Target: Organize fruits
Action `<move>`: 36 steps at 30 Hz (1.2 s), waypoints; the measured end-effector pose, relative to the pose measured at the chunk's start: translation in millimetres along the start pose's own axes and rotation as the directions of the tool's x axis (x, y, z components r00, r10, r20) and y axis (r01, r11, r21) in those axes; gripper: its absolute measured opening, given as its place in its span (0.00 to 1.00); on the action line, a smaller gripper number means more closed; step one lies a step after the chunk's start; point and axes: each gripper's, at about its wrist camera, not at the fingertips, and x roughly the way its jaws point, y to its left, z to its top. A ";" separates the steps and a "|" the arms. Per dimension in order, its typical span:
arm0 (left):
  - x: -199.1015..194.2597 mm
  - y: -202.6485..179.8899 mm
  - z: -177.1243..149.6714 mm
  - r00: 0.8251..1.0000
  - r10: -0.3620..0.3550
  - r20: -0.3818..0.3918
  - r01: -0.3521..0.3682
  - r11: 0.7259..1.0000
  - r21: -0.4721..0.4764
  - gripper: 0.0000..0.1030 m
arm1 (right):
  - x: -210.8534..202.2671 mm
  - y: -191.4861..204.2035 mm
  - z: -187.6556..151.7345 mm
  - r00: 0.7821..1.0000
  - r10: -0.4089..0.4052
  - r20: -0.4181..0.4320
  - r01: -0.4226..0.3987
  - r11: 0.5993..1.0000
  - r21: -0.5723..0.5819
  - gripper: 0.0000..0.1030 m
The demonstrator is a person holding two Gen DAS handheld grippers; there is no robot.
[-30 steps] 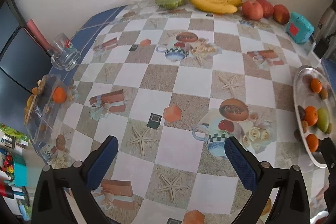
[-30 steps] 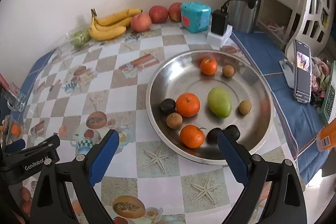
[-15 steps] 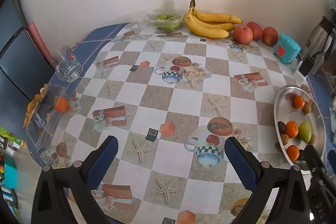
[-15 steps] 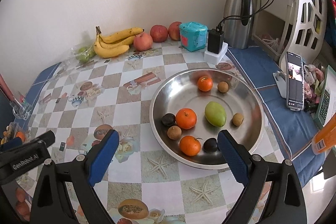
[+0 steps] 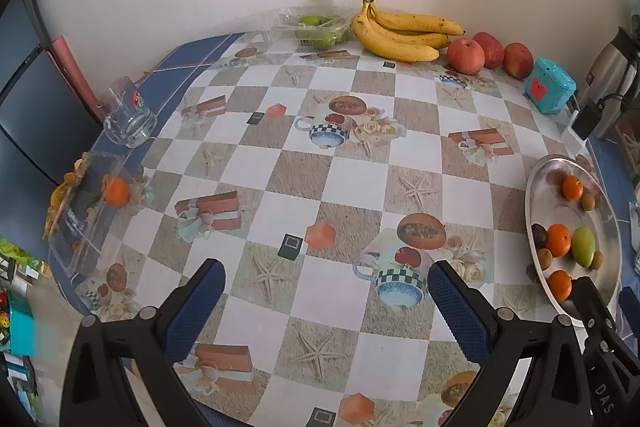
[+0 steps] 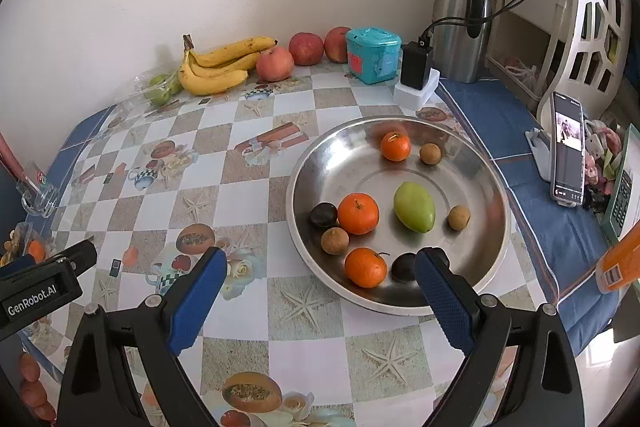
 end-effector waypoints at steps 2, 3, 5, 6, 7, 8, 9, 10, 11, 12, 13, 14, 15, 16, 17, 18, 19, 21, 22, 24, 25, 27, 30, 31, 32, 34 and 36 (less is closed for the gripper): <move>0.4 0.5 -0.1 1.000 0.000 -0.002 0.000 1.000 -0.003 1.00 | 0.3 -0.6 -0.3 1.000 0.000 -0.002 0.000 1.000 0.003 0.92; 0.5 0.8 -0.2 1.000 -0.001 -0.003 0.001 1.000 -0.004 1.00 | 0.4 -0.7 -0.4 1.000 0.000 -0.003 0.000 1.000 0.003 0.92; 0.6 0.9 -0.2 1.000 -0.001 -0.005 0.001 1.000 -0.006 1.00 | 1.0 -0.4 -0.5 1.000 0.000 -0.005 0.000 1.000 0.003 0.92; 0.9 1.1 -0.2 1.000 -0.003 -0.007 0.003 1.000 -0.007 1.00 | 1.1 -0.2 -0.6 1.000 0.000 -0.006 0.000 1.000 0.003 0.92; 1.2 1.2 -0.2 1.000 -0.004 -0.009 0.004 1.000 -0.007 1.00 | 1.5 0.0 -0.5 1.000 0.000 -0.007 0.000 1.000 0.003 0.92; 1.6 1.3 -0.3 1.000 -0.005 -0.011 0.005 1.000 -0.007 1.00 | 2.0 0.0 -0.5 1.000 0.000 -0.009 0.000 1.000 0.003 0.92; 1.9 1.4 -0.4 1.000 -0.005 -0.012 0.005 1.000 -0.007 1.00 | 2.2 -0.1 -0.4 1.000 0.001 -0.010 -0.001 1.000 0.004 0.92; 2.2 1.5 -0.4 1.000 -0.006 -0.014 0.006 1.000 -0.008 1.00 | 2.4 -0.3 -0.4 1.000 0.001 -0.010 -0.001 1.000 0.005 0.92; 2.5 1.6 -0.5 1.000 -0.006 -0.016 0.006 1.000 -0.008 1.00 | 2.4 -0.4 -0.4 1.000 0.000 -0.010 0.000 1.000 0.005 0.92; 2.8 1.4 -0.6 1.000 -0.005 -0.017 0.005 1.000 -0.007 1.00 | 2.4 -0.5 -0.3 1.000 0.000 -0.010 0.000 1.000 0.005 0.92; 2.9 1.2 -0.8 1.000 -0.005 -0.019 0.005 1.000 -0.008 1.00 | 2.8 -0.6 -0.2 1.000 0.000 -0.012 0.000 1.000 0.006 0.92; 3.2 1.0 -1.0 1.000 -0.005 -0.020 0.005 1.000 -0.008 1.00 | 3.2 -1.0 -0.5 1.000 0.000 -0.013 0.000 1.000 0.007 0.92; 3.4 1.0 -0.9 1.000 -0.005 -0.021 0.005 1.000 -0.007 1.00 | 3.4 -1.1 -0.6 1.000 -0.001 -0.013 0.001 1.000 0.008 0.92; 3.7 0.7 -1.0 1.000 -0.006 -0.022 0.006 1.000 -0.006 1.00 | 3.7 -1.1 -0.7 1.000 -0.001 -0.014 0.002 1.000 0.008 0.92; 3.7 0.7 -1.0 1.000 -0.006 -0.023 0.006 1.000 -0.007 1.00 | 3.6 -1.3 -0.9 1.000 -0.002 -0.015 0.002 1.000 0.010 0.92; 3.9 0.5 -1.0 1.000 -0.006 -0.024 0.006 1.000 -0.006 1.00 | 3.7 -1.6 -1.0 1.000 -0.002 -0.015 0.002 1.000 0.011 0.92; 3.8 0.5 -1.0 1.000 -0.006 -0.023 0.006 1.000 -0.006 1.00 | 4.0 -1.8 -1.1 1.000 -0.003 -0.017 0.003 1.000 0.012 0.92; 3.9 0.3 -1.1 1.000 -0.006 -0.023 0.006 1.000 -0.007 1.00 | 3.9 -2.3 -1.1 1.000 -0.004 -0.018 0.004 1.000 0.013 0.92; 4.1 0.2 -1.2 1.000 -0.006 -0.024 0.006 1.000 -0.007 1.00 | 4.0 -2.4 -1.1 1.000 -0.004 -0.019 0.005 1.000 0.014 0.92; 4.2 0.3 -1.2 1.000 -0.007 -0.025 0.007 1.000 -0.007 1.00 | 4.4 -2.3 -1.2 1.000 -0.005 -0.022 0.005 1.000 0.015 0.92; 4.5 0.3 -1.4 1.000 -0.007 -0.026 0.007 1.000 -0.007 1.00 | 4.7 -2.3 -1.0 1.000 -0.005 -0.024 0.005 1.000 0.015 0.92; 4.7 0.4 -1.6 1.000 -0.007 -0.026 0.007 1.000 -0.008 1.00 | 5.4 -2.3 -1.1 1.000 -0.005 -0.028 0.006 1.000 0.014 0.92; 5.1 0.3 -1.8 1.000 -0.008 -0.026 0.008 1.000 -0.007 1.00 | 5.4 -2.2 -1.1 1.000 -0.006 -0.029 0.006 1.000 0.016 0.92; 5.2 0.3 -1.8 1.000 -0.009 -0.027 0.008 1.000 -0.007 1.00 | 5.5 -2.3 -1.1 1.000 -0.005 -0.030 0.006 1.000 0.016 0.92; 4.8 0.6 -1.3 1.000 -0.008 -0.027 0.008 1.000 -0.006 1.00 | 5.6 -2.3 -1.1 1.000 -0.005 -0.030 0.006 1.000 0.016 0.92; 5.2 0.7 -1.9 1.000 -0.009 -0.029 0.009 1.000 -0.006 1.00 | 5.7 -2.2 -0.8 0.999 -0.006 -0.032 0.007 1.000 0.016 0.92; 5.2 1.0 -2.2 1.000 -0.009 -0.030 0.009 1.000 -0.007 1.00 | 5.9 -2.0 -0.6 0.999 -0.006 -0.033 0.007 1.000 0.015 0.92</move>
